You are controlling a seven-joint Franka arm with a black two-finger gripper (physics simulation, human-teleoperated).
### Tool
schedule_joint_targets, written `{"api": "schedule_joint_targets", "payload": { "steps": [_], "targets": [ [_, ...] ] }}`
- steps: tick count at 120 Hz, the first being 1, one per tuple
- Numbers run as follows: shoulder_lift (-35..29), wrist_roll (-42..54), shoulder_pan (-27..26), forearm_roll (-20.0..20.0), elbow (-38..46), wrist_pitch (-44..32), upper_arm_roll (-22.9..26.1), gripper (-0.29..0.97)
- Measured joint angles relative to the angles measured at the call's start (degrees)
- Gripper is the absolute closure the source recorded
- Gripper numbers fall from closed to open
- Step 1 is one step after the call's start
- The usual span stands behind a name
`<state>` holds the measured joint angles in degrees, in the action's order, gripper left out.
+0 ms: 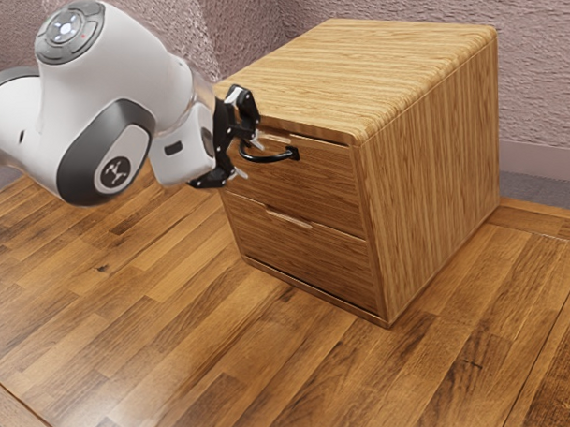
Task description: Pull the drawer handle with one arm to open the drawer
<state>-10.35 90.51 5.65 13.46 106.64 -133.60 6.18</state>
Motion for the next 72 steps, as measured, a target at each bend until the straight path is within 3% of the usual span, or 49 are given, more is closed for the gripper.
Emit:
{"api": "schedule_joint_targets", "payload": {
  "steps": [72],
  "targets": [
    [1.8,-0.04,1.51,-0.18,-0.09,-2.73,-0.2,0.57]
  ]
}}
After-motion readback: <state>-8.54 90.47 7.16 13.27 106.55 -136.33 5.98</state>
